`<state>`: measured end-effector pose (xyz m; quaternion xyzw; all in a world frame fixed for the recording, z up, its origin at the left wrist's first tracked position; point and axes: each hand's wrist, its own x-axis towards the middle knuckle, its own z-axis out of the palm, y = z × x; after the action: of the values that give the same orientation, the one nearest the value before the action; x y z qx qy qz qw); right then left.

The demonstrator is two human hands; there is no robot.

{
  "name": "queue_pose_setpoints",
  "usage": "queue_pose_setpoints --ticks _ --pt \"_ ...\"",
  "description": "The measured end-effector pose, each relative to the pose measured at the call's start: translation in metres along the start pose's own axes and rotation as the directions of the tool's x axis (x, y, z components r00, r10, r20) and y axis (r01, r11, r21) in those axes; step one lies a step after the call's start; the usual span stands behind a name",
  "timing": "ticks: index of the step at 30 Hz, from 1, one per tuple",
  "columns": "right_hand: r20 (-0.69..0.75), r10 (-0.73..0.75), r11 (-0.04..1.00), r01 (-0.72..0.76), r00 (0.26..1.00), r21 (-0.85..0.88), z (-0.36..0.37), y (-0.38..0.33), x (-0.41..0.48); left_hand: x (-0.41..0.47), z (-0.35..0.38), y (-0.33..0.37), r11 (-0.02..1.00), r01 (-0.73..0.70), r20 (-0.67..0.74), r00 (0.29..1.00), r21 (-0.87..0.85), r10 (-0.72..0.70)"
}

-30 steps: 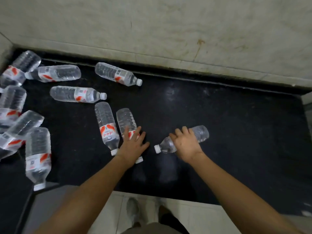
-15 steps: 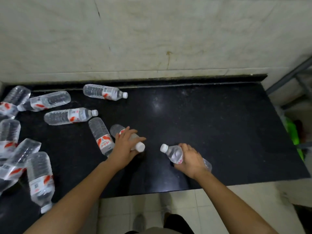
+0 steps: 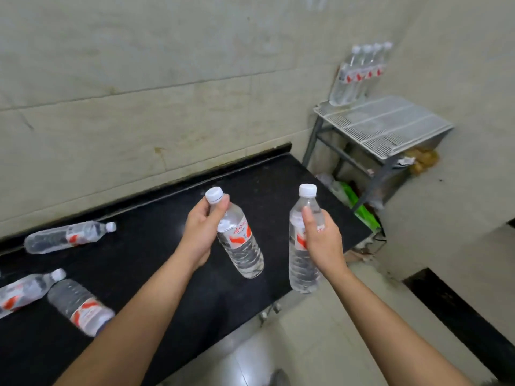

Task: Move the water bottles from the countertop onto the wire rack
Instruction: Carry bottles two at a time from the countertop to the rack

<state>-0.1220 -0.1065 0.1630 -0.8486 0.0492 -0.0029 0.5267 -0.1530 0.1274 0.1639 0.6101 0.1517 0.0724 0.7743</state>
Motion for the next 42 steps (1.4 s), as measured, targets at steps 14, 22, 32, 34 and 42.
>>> queue_pose_setpoints --ticks 14,22,32,34,42 --pt "0.056 0.003 0.893 -0.028 0.998 0.448 -0.222 0.078 0.096 -0.007 0.336 -0.004 0.990 -0.136 0.303 0.945 0.022 0.123" --pt "0.049 0.037 0.863 -0.056 0.998 0.502 -0.346 0.128 0.179 0.020 0.480 -0.031 0.989 -0.142 0.337 0.934 0.048 0.118" --pt "-0.089 -0.102 0.872 0.132 0.991 0.472 -0.391 0.123 0.305 0.123 0.570 -0.012 0.964 -0.265 0.297 0.922 0.025 0.246" --pt "-0.120 -0.129 0.878 0.170 0.984 0.448 -0.399 0.113 0.340 0.156 0.581 -0.006 0.952 -0.307 0.298 0.909 0.004 0.291" --pt "-0.191 -0.230 0.907 0.281 0.954 0.315 -0.414 0.070 0.503 0.317 0.614 0.029 0.830 -0.523 0.272 0.841 0.192 0.467"
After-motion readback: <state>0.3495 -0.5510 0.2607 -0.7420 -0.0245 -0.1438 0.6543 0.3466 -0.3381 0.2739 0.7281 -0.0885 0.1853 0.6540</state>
